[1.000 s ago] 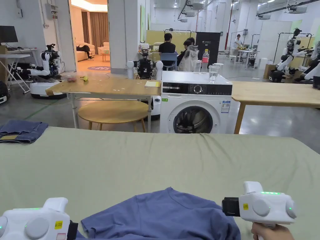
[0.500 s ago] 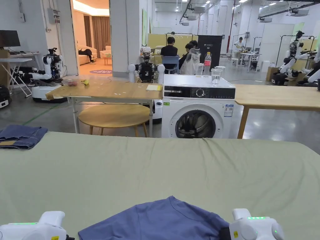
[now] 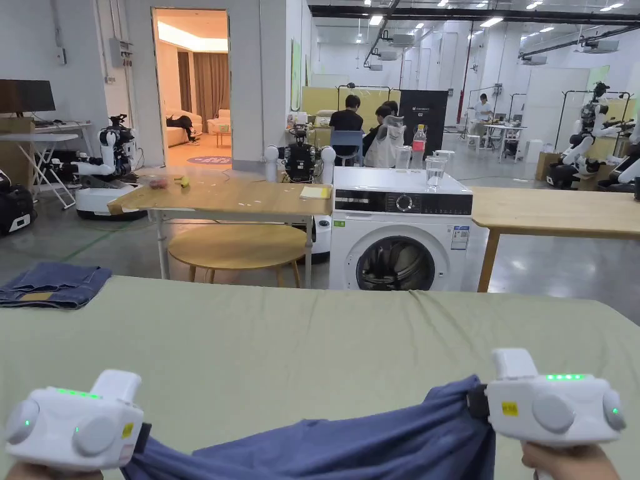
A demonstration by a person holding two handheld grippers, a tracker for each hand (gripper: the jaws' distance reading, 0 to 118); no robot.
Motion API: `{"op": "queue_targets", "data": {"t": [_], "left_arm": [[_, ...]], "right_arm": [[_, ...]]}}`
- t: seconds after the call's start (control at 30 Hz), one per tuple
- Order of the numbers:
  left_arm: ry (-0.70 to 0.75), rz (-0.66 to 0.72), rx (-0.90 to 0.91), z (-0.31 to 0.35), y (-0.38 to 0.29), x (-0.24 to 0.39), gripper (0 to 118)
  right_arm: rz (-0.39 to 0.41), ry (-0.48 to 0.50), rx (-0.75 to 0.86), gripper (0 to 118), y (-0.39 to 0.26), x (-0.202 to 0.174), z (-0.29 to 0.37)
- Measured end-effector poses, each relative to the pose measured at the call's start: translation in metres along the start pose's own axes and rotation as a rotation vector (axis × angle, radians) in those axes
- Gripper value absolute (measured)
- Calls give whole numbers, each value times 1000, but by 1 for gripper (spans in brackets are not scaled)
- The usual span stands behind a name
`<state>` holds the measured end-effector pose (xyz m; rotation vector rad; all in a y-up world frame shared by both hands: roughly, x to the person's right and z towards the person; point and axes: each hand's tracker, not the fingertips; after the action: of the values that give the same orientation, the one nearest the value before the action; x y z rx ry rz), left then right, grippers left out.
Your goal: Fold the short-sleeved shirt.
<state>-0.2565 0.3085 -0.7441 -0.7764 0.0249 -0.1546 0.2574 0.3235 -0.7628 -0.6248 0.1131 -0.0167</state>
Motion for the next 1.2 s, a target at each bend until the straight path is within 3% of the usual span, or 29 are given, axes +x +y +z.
{"op": "queue_targets", "data": {"t": [0.17, 0.27, 0.4, 0.57, 0.93, 1.2], "left_arm": [[82, 14, 142, 53, 50, -30, 1], [57, 52, 187, 81, 83, -44, 1], [89, 49, 313, 116, 129, -44, 1], [135, 44, 430, 148, 184, -40, 1], [176, 55, 458, 105, 230, -34, 1], [139, 51, 319, 18, 184, -15, 1]], "right_arm": [[28, -37, 162, 2, 59, 1, 68], [25, -28, 281, 2, 93, 4, 105], [67, -85, 402, 2, 135, -2, 139], [50, -102, 481, 2, 181, -4, 161], [44, -162, 542, 2, 218, -8, 121], [-9, -190, 413, 2, 153, 10, 33]]}}
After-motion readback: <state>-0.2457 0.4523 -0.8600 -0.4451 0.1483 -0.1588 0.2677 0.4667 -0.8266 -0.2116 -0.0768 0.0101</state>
